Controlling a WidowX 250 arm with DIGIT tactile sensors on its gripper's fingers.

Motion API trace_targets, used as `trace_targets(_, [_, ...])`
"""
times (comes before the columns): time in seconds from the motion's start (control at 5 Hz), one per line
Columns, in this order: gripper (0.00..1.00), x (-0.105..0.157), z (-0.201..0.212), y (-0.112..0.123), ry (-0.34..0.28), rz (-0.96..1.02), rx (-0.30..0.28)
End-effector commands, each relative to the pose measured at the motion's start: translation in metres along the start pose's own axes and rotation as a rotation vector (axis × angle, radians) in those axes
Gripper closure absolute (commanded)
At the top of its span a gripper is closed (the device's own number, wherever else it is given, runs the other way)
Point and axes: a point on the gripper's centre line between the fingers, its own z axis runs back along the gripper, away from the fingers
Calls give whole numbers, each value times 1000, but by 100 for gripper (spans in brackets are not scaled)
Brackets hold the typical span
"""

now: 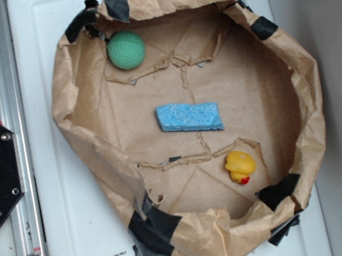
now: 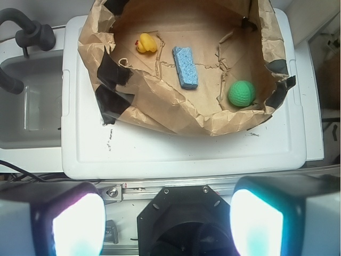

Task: Grab the yellow duck.

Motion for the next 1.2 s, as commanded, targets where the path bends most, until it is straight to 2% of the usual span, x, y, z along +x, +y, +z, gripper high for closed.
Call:
trace_targets(0.0, [0,0,0,0,0,0,0])
trace_targets(0.2, [0,44,-14,1,-77,28,51])
trace_targets(0.4, [0,84,-47,5,-75,28,35])
trace_targets(0.6, [0,108,-83,9,-82,-25,57])
trace_targets(0.8, [0,131,-118,13,-92,-79,-31])
trace_targets(1.0, [0,157,-126,24,-148,-59,-50])
